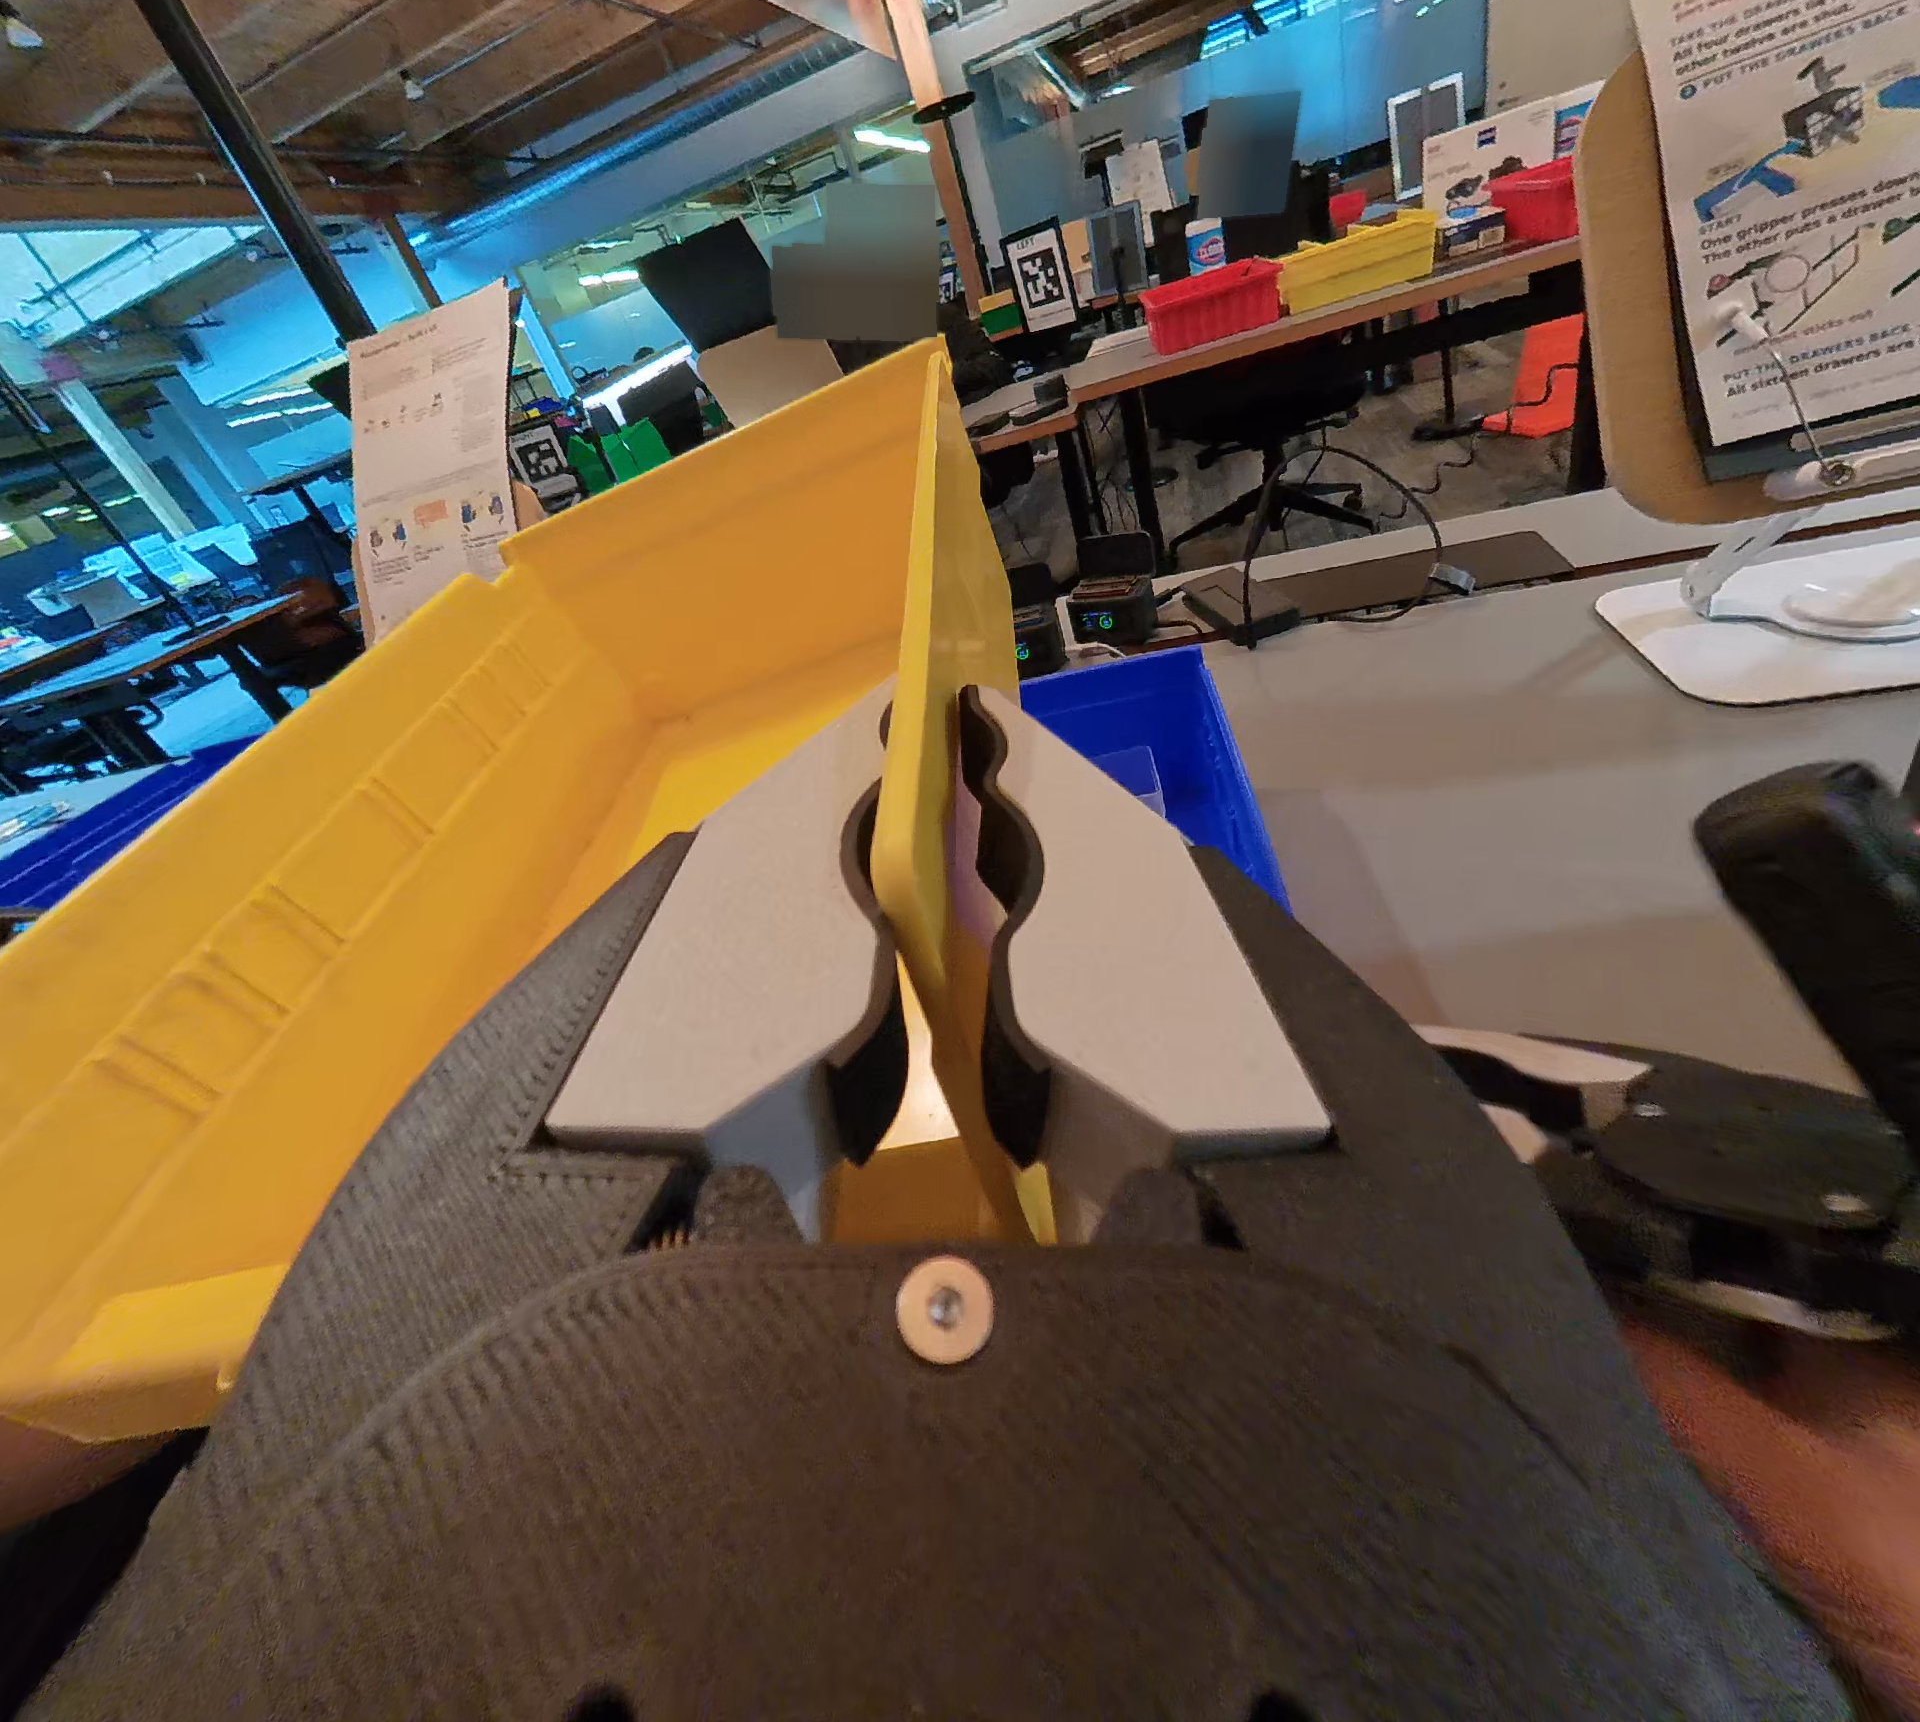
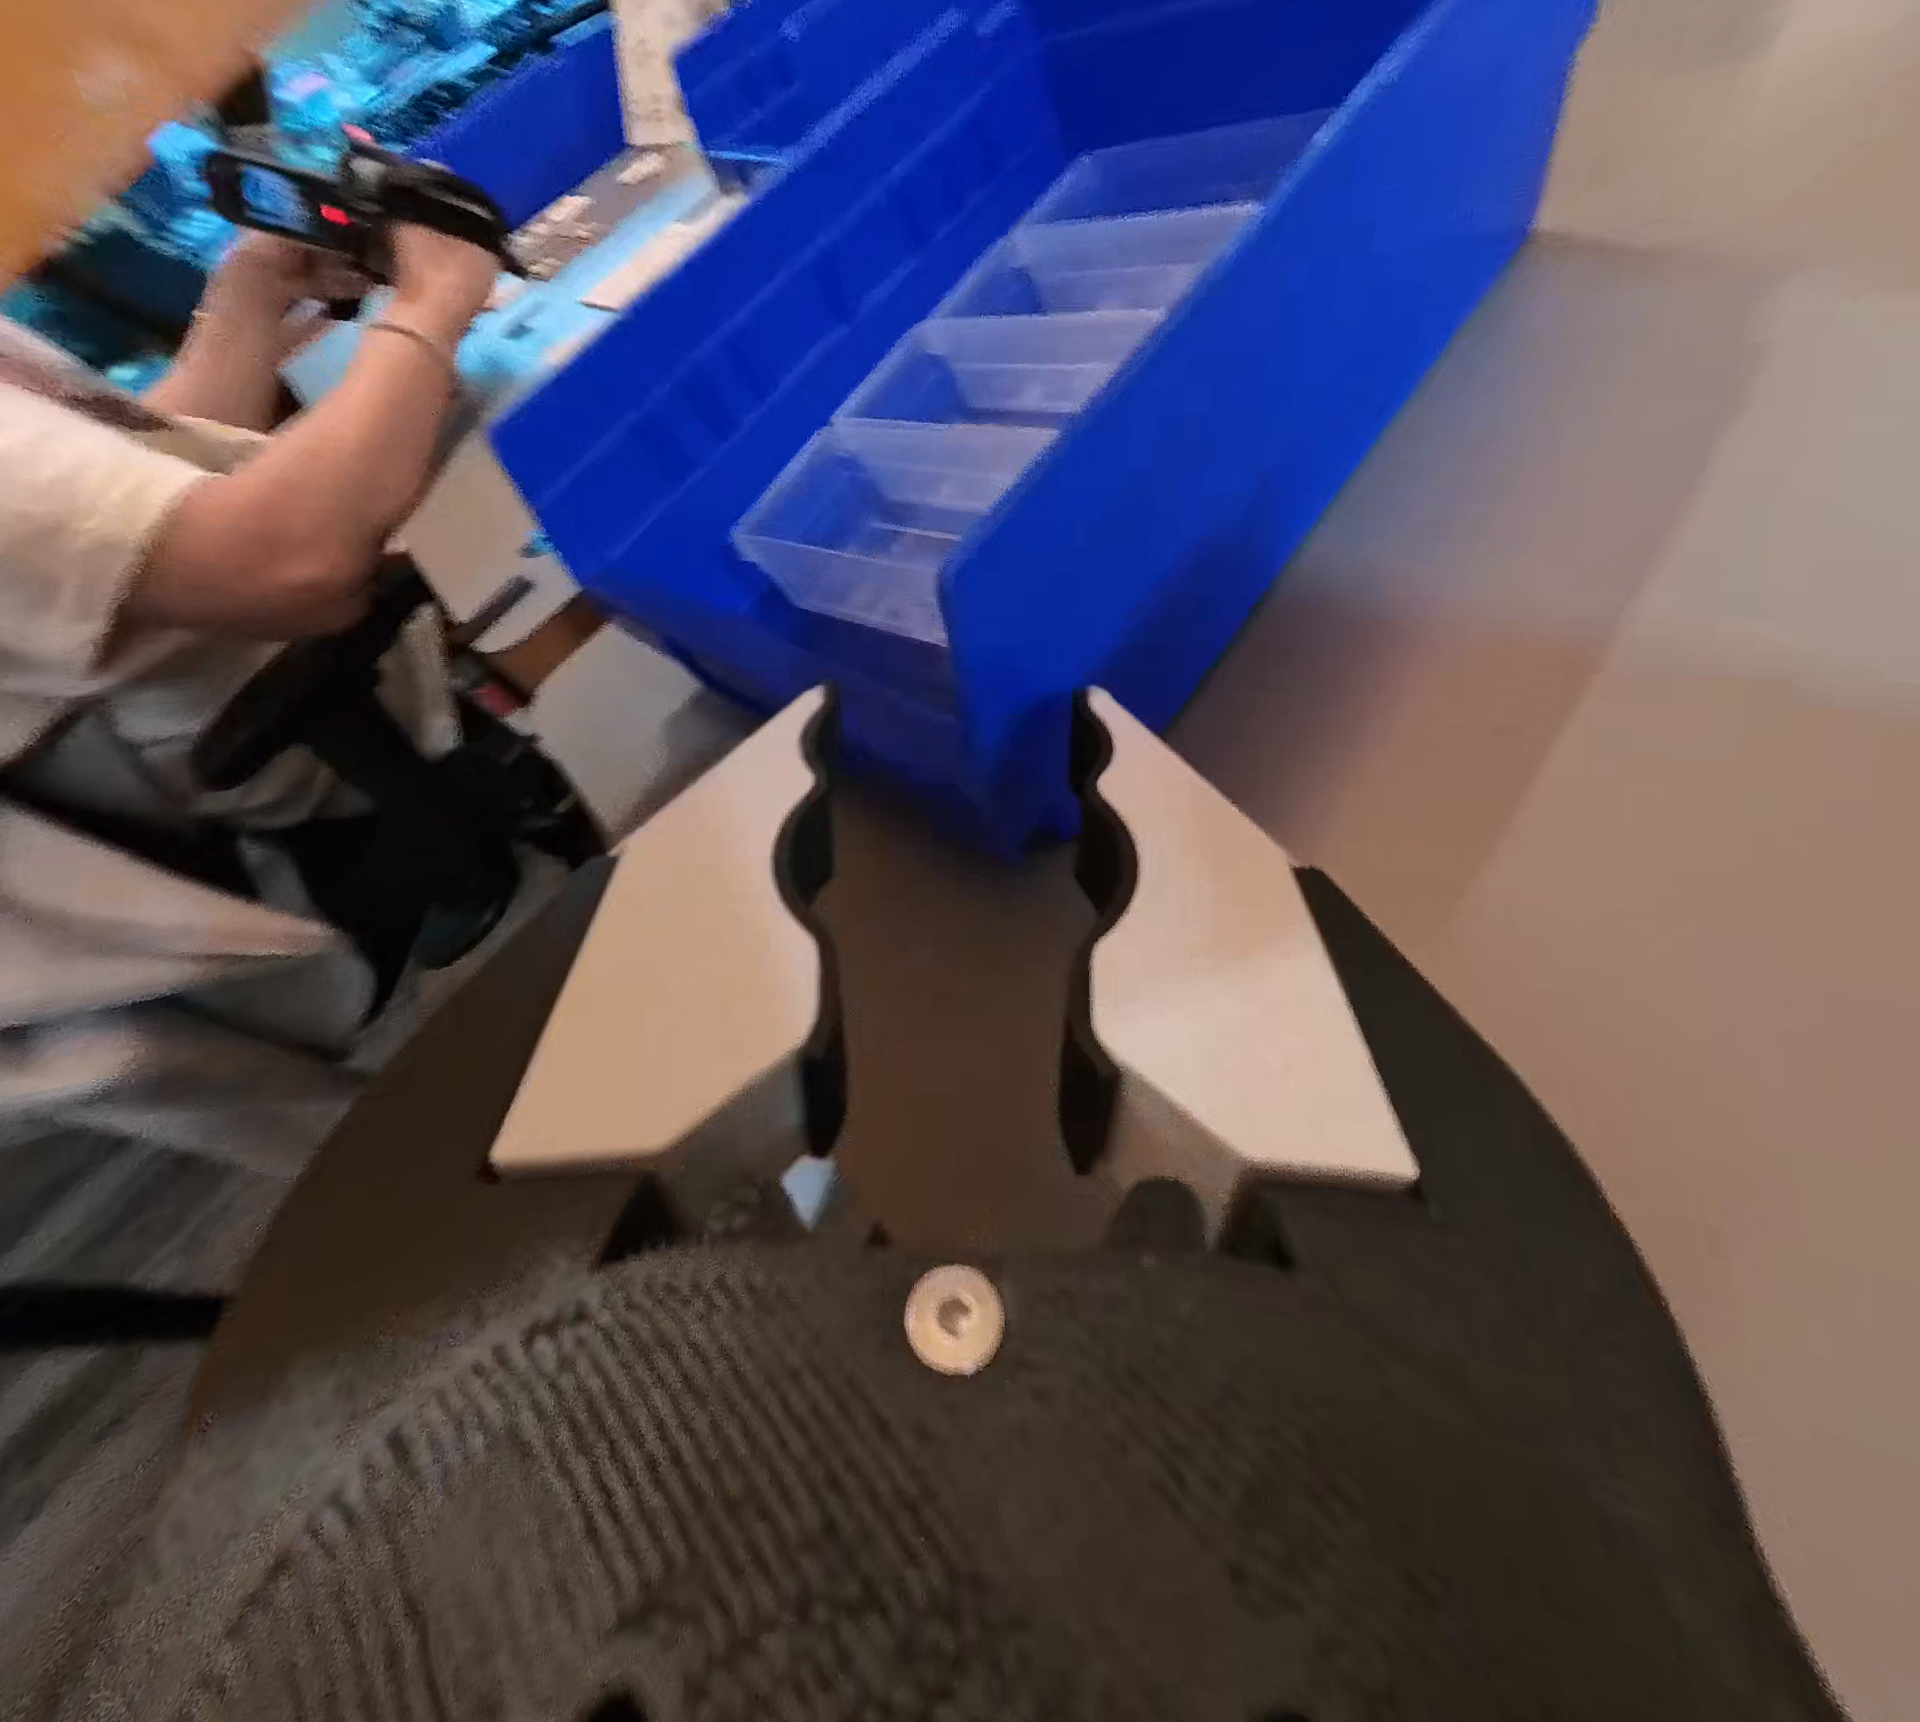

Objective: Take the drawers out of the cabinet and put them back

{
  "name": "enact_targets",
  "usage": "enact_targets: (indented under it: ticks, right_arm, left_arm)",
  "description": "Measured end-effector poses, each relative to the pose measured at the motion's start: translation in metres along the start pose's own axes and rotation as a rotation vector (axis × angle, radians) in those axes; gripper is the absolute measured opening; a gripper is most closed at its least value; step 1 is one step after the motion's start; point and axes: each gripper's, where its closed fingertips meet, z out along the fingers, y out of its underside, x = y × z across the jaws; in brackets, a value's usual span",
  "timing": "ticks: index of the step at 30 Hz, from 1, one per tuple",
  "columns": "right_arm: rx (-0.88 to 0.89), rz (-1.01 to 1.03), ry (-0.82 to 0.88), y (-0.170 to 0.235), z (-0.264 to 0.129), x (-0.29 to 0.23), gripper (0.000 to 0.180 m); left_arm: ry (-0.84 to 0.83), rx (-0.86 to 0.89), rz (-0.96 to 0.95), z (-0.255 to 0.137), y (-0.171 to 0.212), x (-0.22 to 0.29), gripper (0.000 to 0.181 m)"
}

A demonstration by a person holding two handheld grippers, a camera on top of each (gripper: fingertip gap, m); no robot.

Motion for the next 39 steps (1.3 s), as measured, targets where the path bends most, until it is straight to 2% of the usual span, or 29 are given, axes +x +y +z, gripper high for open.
enact_targets:
  ticks: [2, 4, 6, 9, 12, 16, 22, 25, 27, 29, 31, 33, 35, 39]
  right_arm:
    - [0.033, 0.0, -0.088, -0.015, -0.02, -0.012, 0.055]
    - [0.066, -0.034, -0.153, -0.035, -0.047, -0.024, 0.058]
    - [0.067, -0.069, -0.222, -0.052, -0.081, -0.04, 0.051]
    - [0.04, -0.087, -0.36, -0.077, -0.15, -0.064, 0.055]
    - [0.102, -0.217, -0.362, -0.106, -0.226, -0.059, 0.059]
    - [0.263, -0.338, -0.205, -0.144, -0.323, -0.005, 0.065]
    - [0.51, -0.249, 0.121, -0.18, -0.487, 0.138, 0.071]
    - [0.528, -0.194, 0.438, -0.165, -0.581, 0.246, 0.074]
    - [0.498, -0.127, 0.668, -0.133, -0.641, 0.316, 0.074]
    - [0.544, -0.056, 0.806, -0.096, -0.69, 0.358, 0.071]
    - [0.654, 0.014, 0.837, -0.069, -0.722, 0.378, 0.066]
    - [0.753, 0.117, 0.788, -0.06, -0.743, 0.39, 0.068]
    - [0.79, 0.192, 0.732, -0.056, -0.753, 0.396, 0.067]
    - [0.781, 0.203, 0.774, -0.044, -0.759, 0.409, 0.069]
  left_arm:
    - [0.007, 0.005, 0.008, -0.003, -0.005, 0.003, 0.002]
    - [0.024, 0.019, 0.01, -0.007, -0.014, 0.009, 0.001]
    - [0.052, 0.043, 0.009, -0.013, -0.027, 0.02, 0.001]
    - [0.114, 0.09, 0.017, -0.025, -0.051, 0.047, 0.001]
    - [0.215, 0.146, 0.018, -0.04, -0.084, 0.086, 0.0]
    - [0.406, 0.238, 0.025, -0.069, -0.135, 0.156, 0.001]
    - [0.75, 0.387, 0.003, -0.124, -0.219, 0.295, 0.001]
    - [0.921, 0.44, 0.019, -0.154, -0.252, 0.381, 0.001]
    - [1.022, 0.452, 0.037, -0.173, -0.265, 0.441, 0.001]
    - [1.116, 0.451, 0.051, -0.19, -0.27, 0.5, 0.001]
    - [1.192, 0.431, 0.059, -0.201, -0.266, 0.557, 0.002]
    - [1.236, 0.396, 0.019, -0.201, -0.256, 0.607, 0.001]
    - [1.252, 0.344, -0.006, -0.192, -0.238, 0.652, 0.001]
    - [1.226, 0.261, 0.071, -0.167, -0.185, 0.726, 0.002]
